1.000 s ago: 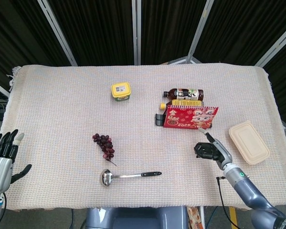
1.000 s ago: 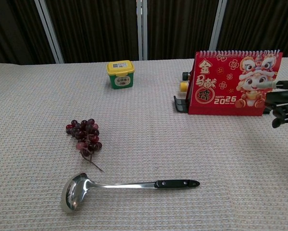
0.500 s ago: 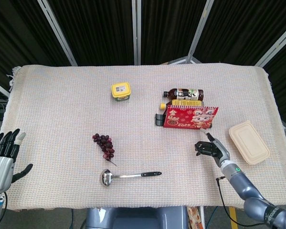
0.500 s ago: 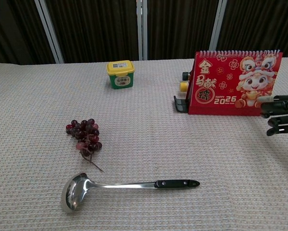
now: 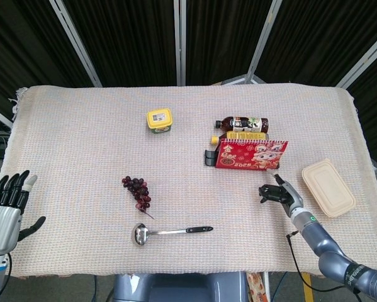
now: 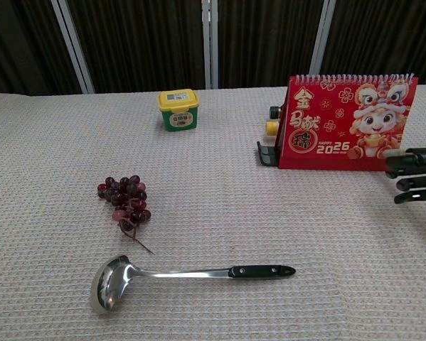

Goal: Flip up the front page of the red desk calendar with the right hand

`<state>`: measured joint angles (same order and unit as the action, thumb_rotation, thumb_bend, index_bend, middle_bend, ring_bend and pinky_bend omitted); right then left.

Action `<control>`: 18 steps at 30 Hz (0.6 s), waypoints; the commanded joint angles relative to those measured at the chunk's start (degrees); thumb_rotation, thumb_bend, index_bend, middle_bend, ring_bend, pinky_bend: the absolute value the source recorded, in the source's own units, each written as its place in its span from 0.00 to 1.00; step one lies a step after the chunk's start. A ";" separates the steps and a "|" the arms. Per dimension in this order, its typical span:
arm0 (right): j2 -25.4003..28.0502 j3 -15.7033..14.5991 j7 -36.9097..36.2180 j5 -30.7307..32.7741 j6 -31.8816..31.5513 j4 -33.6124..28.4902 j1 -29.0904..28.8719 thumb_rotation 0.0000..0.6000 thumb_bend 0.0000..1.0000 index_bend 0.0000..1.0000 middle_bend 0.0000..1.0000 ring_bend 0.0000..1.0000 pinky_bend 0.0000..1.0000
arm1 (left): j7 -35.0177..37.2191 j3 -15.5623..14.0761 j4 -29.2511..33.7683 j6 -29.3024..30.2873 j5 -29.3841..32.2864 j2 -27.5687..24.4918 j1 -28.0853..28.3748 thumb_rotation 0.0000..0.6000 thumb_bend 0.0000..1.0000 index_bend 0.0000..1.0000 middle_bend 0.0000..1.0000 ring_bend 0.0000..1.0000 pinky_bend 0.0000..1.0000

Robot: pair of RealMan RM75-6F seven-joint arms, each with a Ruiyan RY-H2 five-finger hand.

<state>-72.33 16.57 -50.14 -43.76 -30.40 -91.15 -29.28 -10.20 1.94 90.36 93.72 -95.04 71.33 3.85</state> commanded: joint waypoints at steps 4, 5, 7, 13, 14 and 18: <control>-1.04 1.13 0.57 0.98 1.36 1.92 -0.30 1.00 0.37 0.00 0.64 0.67 0.53 | 0.04 -0.04 -0.01 -0.11 -0.14 0.05 0.11 1.00 0.17 0.00 0.00 0.00 0.00; -1.18 1.29 0.63 1.09 1.56 2.19 -0.35 1.00 0.37 0.00 0.64 0.67 0.53 | 0.06 -0.08 -0.02 -0.13 -0.21 0.05 0.13 1.00 0.17 0.00 0.00 0.00 0.00; -1.52 1.54 0.87 1.40 1.86 2.90 -0.50 1.00 0.37 0.00 0.64 0.67 0.53 | 0.12 -0.15 -0.06 -0.11 -0.42 0.03 0.16 1.00 0.17 0.00 0.00 0.00 0.00; -2.73 2.02 1.81 2.81 2.56 4.97 -1.16 1.00 0.37 0.00 0.64 0.67 0.53 | 0.87 -0.35 -0.11 0.42 -1.30 -0.13 0.16 1.00 0.17 0.00 0.00 0.00 0.00; -3.03 2.26 1.89 3.14 2.74 5.43 -1.27 1.00 0.37 0.00 0.64 0.67 0.53 | 1.15 -0.45 -0.10 0.61 -1.61 -0.18 0.14 1.00 0.17 0.00 0.00 0.00 0.00; -3.81 3.67 1.05 3.97 3.97 6.41 -1.43 1.00 0.38 0.00 0.64 0.67 0.53 | 1.42 -0.78 -0.04 0.94 -2.44 -0.32 0.10 1.00 0.17 0.00 0.00 0.00 0.00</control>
<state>-75.81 19.65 -48.65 -40.08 -26.95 -85.09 -30.64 -8.81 1.25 90.30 94.61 -97.34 71.05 3.97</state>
